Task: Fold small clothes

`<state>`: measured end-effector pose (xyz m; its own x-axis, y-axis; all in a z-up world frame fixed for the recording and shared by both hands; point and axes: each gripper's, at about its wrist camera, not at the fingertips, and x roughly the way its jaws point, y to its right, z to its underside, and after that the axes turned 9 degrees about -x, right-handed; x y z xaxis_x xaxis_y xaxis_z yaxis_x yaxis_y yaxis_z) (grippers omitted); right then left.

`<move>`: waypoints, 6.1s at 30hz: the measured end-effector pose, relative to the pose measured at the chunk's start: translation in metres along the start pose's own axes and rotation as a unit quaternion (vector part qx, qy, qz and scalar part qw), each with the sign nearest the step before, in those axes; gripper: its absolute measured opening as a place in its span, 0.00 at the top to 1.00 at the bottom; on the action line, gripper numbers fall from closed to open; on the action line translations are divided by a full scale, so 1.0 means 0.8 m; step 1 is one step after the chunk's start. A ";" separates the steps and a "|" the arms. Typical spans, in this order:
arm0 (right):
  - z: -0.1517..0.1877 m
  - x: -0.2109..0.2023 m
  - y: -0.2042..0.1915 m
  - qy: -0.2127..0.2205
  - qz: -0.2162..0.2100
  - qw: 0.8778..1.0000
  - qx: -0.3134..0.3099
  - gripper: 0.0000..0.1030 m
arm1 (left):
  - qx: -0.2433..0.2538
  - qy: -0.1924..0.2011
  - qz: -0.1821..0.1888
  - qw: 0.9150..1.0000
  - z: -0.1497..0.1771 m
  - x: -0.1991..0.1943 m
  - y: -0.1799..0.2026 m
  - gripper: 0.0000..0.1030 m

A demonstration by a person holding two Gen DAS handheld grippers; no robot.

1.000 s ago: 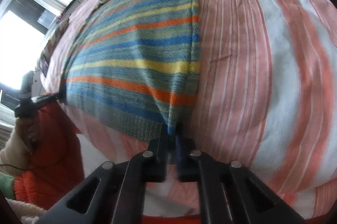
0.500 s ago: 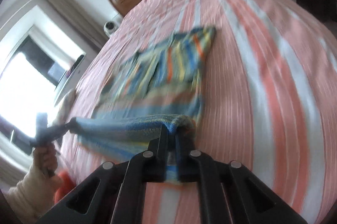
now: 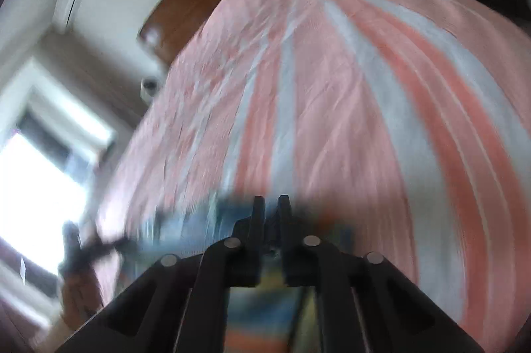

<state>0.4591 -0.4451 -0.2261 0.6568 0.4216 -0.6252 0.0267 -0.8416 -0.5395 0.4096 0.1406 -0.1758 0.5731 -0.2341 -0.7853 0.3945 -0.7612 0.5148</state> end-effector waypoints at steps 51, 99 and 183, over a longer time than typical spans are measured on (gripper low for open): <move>0.013 0.147 -0.182 -0.120 -0.085 0.989 -0.023 0.62 | 0.163 0.143 -0.115 0.969 0.219 -0.151 -0.167 0.09; 0.305 -0.273 -0.097 -0.004 0.128 0.961 -0.243 0.24 | 0.219 0.152 -0.090 0.960 0.286 -0.181 -0.042 0.08; 0.299 -0.112 -0.247 -0.092 0.016 0.947 -0.308 0.37 | 0.176 0.129 -0.160 0.963 0.245 -0.214 -0.048 0.31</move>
<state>0.2146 -0.2358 -0.1988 0.5244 0.3959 -0.7539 0.4806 -0.8684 -0.1218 0.1560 0.0912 -0.1283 0.6395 0.1695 -0.7499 0.3385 -0.9378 0.0767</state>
